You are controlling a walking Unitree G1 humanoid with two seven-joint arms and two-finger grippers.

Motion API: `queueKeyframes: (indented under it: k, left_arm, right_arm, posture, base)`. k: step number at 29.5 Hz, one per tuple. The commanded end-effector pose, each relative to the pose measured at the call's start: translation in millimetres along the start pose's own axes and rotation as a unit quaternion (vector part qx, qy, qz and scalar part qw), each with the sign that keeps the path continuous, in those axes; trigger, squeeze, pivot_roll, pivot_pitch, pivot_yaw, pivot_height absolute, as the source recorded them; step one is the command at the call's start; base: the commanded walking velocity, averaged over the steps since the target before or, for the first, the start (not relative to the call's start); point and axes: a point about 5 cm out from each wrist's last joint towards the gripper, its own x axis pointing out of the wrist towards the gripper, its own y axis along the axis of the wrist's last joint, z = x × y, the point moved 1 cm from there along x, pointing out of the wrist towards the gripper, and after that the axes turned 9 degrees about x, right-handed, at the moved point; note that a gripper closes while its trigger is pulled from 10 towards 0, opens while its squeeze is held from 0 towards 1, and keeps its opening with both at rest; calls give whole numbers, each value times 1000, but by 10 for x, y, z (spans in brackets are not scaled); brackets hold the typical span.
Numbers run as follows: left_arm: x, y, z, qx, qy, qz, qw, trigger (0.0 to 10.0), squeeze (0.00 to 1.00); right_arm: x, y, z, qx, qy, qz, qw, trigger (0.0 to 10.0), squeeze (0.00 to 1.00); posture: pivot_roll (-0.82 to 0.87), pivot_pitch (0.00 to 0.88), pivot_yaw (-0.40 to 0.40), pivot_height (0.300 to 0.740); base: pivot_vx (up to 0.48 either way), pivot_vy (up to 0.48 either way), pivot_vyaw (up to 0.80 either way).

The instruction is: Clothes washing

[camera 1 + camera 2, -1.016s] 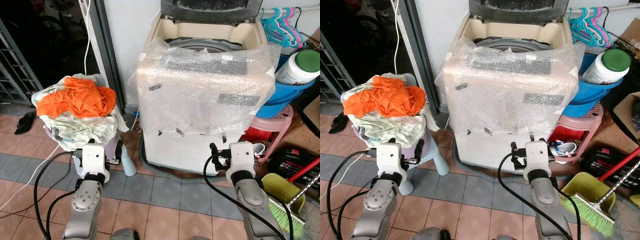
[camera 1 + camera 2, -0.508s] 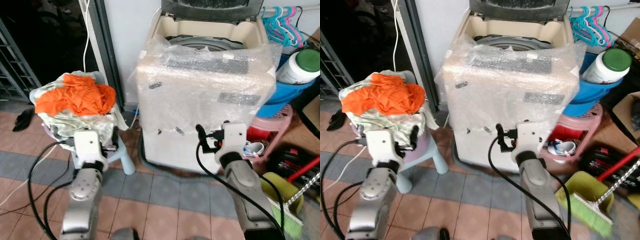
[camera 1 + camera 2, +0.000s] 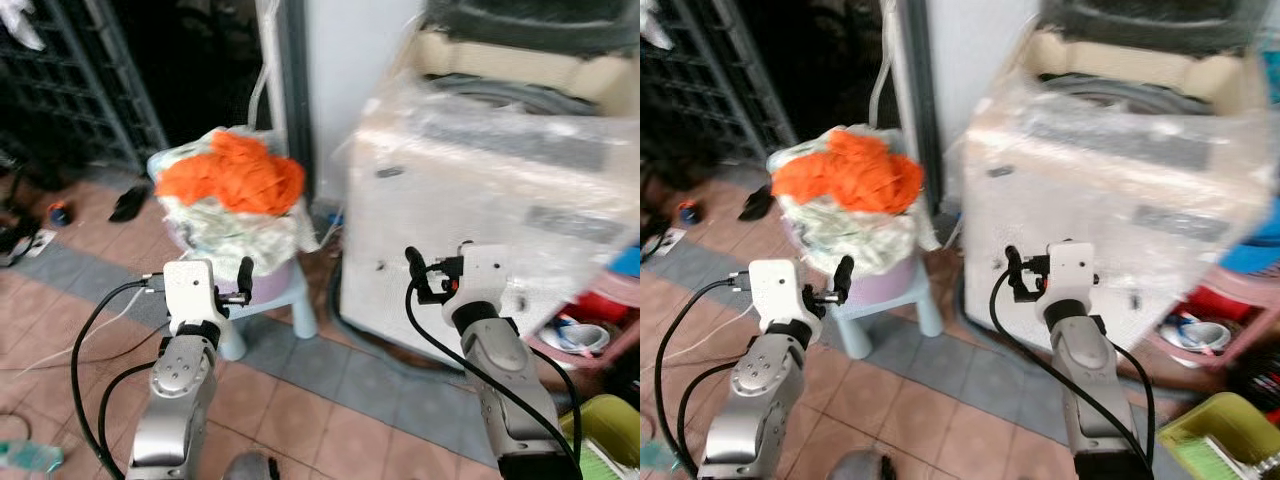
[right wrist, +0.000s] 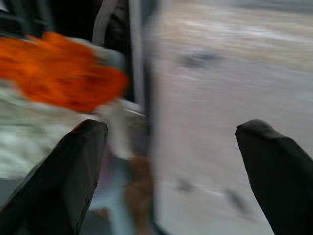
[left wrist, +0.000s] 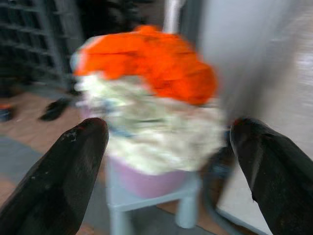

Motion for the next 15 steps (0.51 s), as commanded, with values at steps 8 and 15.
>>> queueKeyframes:
  k: [8,15]
  left_arm:
    - [-3,91,21,-5,-11,22,1000,10000,0]
    - [-1,93,11,-13,-9,21,1000,10000,0]
  right_arm:
    - [0,13,-1,3,7,-1,1000,10000,0]
    - [22,20,-20,3,10,0,1000,10000,0]
  posture:
    - [-35,0,37,740]
    - [-33,0,35,740]
  base:
    - [0,60,577]
    - [119,0,0]
